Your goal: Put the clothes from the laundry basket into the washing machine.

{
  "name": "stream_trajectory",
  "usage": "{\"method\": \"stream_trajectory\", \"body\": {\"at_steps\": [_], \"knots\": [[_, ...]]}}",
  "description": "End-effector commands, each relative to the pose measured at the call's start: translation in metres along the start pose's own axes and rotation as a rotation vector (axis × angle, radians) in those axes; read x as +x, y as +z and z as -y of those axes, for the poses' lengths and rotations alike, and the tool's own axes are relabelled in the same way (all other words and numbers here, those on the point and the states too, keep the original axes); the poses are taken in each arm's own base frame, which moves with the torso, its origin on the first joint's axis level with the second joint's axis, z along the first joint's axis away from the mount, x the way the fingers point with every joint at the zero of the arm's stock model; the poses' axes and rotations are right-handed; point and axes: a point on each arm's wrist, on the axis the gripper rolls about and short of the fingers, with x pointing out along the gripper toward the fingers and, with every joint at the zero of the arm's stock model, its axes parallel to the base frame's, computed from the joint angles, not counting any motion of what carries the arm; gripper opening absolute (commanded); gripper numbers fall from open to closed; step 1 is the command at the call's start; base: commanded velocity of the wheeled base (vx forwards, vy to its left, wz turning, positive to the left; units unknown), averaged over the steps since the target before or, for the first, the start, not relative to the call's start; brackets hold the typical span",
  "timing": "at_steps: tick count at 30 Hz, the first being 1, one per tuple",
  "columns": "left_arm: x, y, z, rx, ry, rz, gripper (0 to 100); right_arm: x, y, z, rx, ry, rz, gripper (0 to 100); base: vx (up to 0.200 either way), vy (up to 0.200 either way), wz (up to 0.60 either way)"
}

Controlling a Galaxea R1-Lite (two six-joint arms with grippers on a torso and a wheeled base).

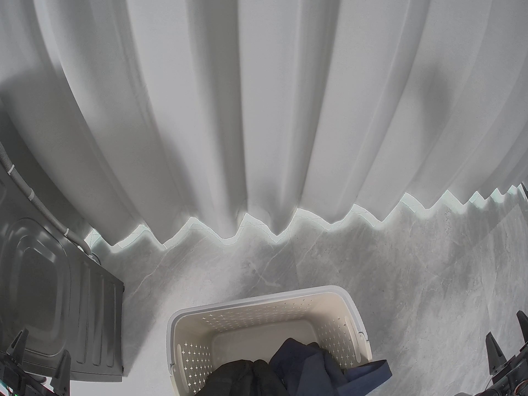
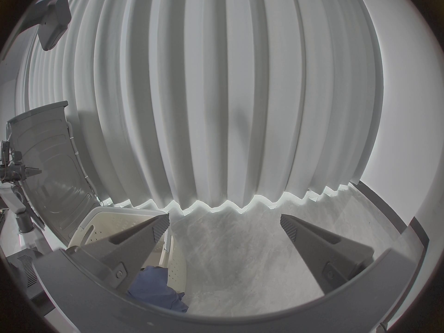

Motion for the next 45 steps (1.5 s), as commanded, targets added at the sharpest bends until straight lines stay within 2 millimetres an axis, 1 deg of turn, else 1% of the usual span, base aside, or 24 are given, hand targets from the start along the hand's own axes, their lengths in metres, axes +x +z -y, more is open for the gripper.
{"method": "stream_trajectory", "body": {"at_steps": [1,45], "knots": [[-0.0001,-0.0053,0.0000,0.000,0.001,0.000,100,-0.0001,-0.0053,0.0000,0.000,0.001,0.001,100,-0.200,0.000,0.00],[-0.0002,-0.0049,0.0000,0.000,0.001,0.002,100,-0.0001,-0.0053,0.0000,0.000,0.001,0.001,100,-0.200,0.000,0.00]]}}
